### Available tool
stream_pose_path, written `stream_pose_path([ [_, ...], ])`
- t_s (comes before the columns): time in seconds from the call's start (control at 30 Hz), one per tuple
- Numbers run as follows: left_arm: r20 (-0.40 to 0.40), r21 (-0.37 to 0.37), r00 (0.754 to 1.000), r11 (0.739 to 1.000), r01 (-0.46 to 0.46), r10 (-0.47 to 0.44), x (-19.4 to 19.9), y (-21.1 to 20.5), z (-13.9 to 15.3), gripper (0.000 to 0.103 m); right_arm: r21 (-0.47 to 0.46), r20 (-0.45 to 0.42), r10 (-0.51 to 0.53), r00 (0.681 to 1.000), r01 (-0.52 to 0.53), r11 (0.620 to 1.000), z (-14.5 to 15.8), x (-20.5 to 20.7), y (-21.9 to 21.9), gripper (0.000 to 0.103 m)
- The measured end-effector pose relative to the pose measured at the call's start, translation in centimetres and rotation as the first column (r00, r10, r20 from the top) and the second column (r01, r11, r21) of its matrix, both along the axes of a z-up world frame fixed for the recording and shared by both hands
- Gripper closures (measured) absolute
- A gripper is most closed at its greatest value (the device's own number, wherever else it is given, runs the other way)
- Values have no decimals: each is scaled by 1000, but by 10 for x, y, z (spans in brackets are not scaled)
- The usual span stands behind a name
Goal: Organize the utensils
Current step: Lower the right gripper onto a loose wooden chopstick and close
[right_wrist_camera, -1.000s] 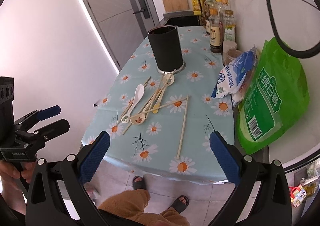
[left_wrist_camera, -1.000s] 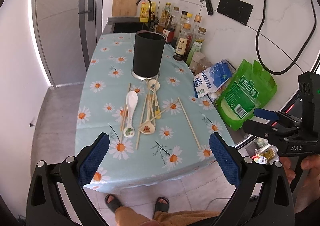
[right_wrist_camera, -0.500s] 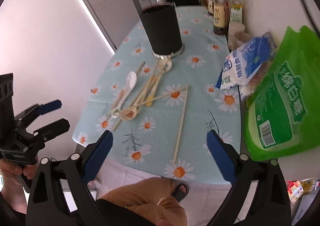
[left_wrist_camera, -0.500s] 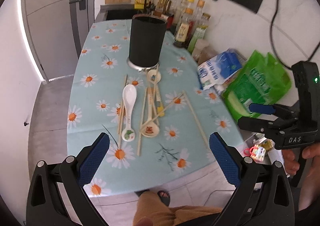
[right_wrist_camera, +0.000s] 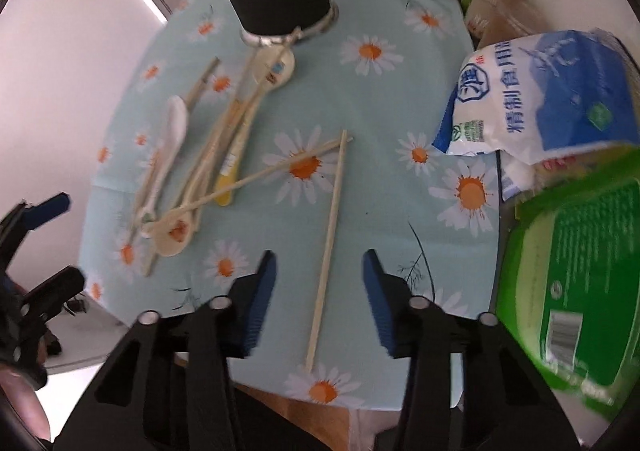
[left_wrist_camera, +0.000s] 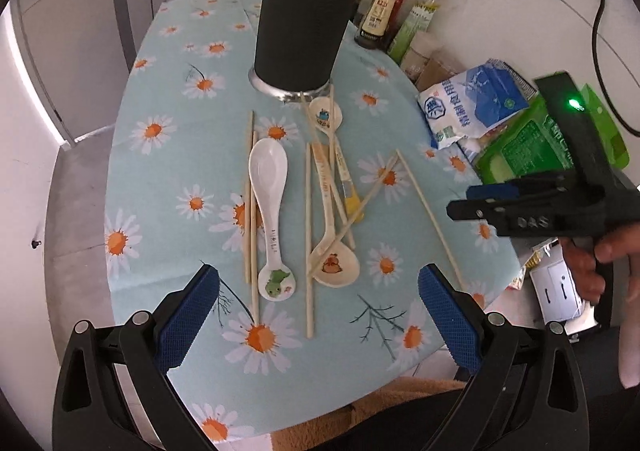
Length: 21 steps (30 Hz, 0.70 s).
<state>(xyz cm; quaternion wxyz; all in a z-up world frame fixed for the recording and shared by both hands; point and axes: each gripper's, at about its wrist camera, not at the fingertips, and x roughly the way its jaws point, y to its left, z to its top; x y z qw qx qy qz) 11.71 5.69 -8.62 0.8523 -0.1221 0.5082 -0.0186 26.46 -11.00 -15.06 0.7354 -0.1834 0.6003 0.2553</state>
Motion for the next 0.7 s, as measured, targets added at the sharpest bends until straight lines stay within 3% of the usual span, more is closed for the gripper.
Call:
stream_pose_path([
  [0.1, -7, -14, 1000, 1000, 18, -18, 0, 4, -7, 7, -65, -43, 1, 999, -4, 998, -16, 10, 11, 76],
  [0.23, -16, -26, 999, 999, 35, -35, 2, 10, -13, 7, -141, -67, -7, 998, -2, 990, -34, 21, 22, 82],
  [0.3, -12, -42, 999, 998, 41, -42, 2, 14, -14, 7, -169, -74, -8, 997, -4, 986, -41, 25, 25, 92],
  [0.43, 1, -57, 998, 996, 69, -69, 4, 18, -14, 7, -206, -88, -26, 996, 8, 979, -49, 30, 28, 95],
  [0.7, -6, -15, 980, 980, 200, -200, 25, 13, -17, 7, -195, -104, -100, 990, 78, 978, -50, 47, 26, 97],
])
